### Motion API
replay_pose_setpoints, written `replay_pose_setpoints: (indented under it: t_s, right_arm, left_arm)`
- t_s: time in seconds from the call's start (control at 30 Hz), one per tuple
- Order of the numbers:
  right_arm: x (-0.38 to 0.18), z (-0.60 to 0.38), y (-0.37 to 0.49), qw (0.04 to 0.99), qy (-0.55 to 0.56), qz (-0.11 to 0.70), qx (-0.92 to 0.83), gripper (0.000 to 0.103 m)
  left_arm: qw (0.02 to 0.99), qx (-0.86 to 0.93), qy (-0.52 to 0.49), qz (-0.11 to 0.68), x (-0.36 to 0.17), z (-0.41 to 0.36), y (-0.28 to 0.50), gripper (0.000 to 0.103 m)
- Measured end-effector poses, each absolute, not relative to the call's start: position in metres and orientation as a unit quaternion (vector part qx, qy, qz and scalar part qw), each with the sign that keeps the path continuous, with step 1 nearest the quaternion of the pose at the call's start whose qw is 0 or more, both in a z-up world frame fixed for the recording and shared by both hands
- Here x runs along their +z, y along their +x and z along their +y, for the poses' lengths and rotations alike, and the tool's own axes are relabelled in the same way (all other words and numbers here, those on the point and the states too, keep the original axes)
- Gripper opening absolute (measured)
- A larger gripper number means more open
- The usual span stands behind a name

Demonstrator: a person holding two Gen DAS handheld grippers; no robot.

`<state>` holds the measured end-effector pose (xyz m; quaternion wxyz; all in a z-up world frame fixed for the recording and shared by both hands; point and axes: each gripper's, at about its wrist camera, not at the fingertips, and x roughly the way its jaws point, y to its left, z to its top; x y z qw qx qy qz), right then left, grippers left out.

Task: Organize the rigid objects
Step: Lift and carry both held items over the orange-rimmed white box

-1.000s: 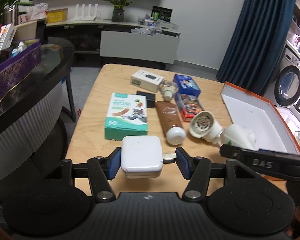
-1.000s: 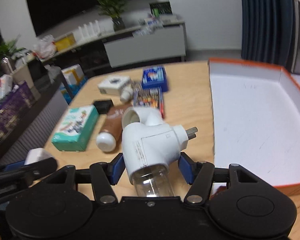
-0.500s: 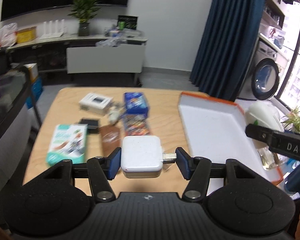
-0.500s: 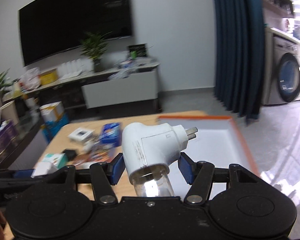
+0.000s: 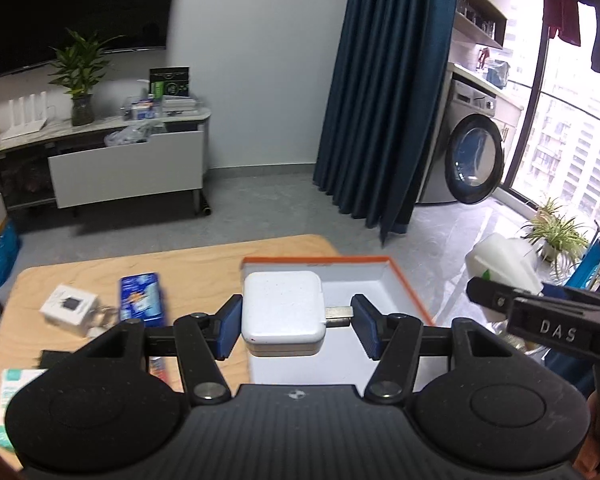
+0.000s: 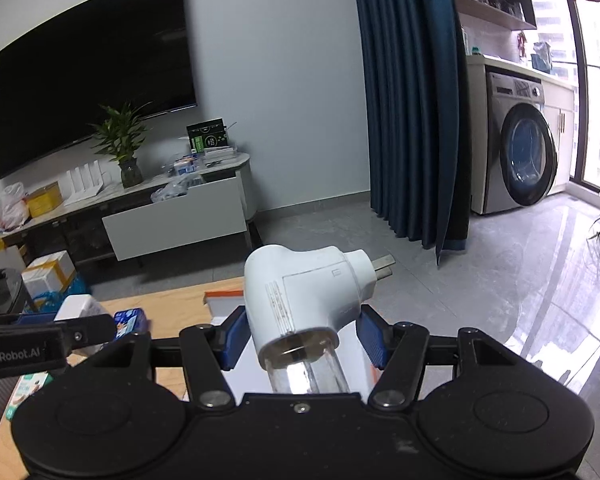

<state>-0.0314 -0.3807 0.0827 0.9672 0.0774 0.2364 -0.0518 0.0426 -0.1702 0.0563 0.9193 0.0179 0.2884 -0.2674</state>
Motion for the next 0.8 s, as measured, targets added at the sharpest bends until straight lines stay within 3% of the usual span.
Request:
replay_pose_setpoints:
  t_s: [0.8]
  right_arm:
    - [0.059, -0.418, 0.020, 0.958, 0.088, 0.272, -0.031, 0.070]
  left_arm:
    - [0.912, -0.255, 0.036, 0.318, 0.035, -0.210, 0.065, 0.059]
